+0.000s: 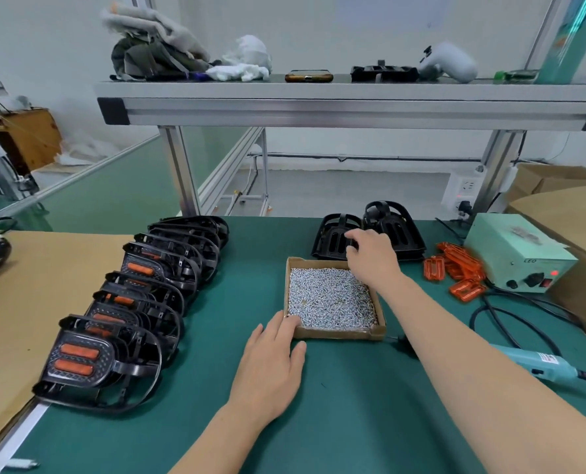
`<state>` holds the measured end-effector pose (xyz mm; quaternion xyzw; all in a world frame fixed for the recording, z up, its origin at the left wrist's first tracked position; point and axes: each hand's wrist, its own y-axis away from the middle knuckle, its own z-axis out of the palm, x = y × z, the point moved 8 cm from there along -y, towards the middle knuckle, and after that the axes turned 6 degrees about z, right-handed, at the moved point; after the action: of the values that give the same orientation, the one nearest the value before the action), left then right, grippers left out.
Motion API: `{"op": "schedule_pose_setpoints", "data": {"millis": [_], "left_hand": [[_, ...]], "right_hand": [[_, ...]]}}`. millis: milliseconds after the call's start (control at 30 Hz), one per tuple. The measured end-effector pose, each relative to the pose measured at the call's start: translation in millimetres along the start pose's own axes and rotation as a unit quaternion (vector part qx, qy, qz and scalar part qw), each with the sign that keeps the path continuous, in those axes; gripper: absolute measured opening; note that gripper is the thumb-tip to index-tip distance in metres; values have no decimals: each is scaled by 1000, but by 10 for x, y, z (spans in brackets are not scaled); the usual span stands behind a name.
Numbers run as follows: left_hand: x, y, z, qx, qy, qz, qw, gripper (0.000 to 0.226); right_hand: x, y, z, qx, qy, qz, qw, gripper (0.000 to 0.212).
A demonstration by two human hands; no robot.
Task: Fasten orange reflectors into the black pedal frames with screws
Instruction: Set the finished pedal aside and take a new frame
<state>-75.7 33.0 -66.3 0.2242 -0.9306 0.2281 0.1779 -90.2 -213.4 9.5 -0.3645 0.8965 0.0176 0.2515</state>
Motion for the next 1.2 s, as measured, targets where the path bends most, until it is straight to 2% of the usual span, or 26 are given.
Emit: {"op": "schedule_pose_setpoints", "data": {"millis": [133,267,400,533,667,867,1000,1067,1200], "left_hand": [[-22,-3,46,-18,-6,-7,1000,34],[-27,-26,16,-11,0,-10,1000,33],[-31,-37,4,-3,4,-8,1000,32],[-53,-20,24,-7,5,-10,1000,33],[-60,-11,38,-9,4,-13,1000,35],[-68,-25,7,-5,4,-13,1000,34],[-72,-25,16,-8,4,-14,1000,35],[-68,-23,13,-8,3,-12,1000,36],[-56,-32,5,-8,-5,-9,1000,43]], "right_hand": [[21,-247,304,-34,118,16,992,41],[-11,-387,352,-2,177,25,984,45],[-6,-433,405,-13,199,42,979,58],[1,-416,429,-15,212,39,976,62],[-19,-381,375,17,212,15,977,58],[-109,-267,168,74,206,-22,975,65],[-122,-178,2,104,161,-34,981,34],[-108,-109,-82,123,105,-30,986,29],[19,155,-274,146,-124,10,981,22]]}}
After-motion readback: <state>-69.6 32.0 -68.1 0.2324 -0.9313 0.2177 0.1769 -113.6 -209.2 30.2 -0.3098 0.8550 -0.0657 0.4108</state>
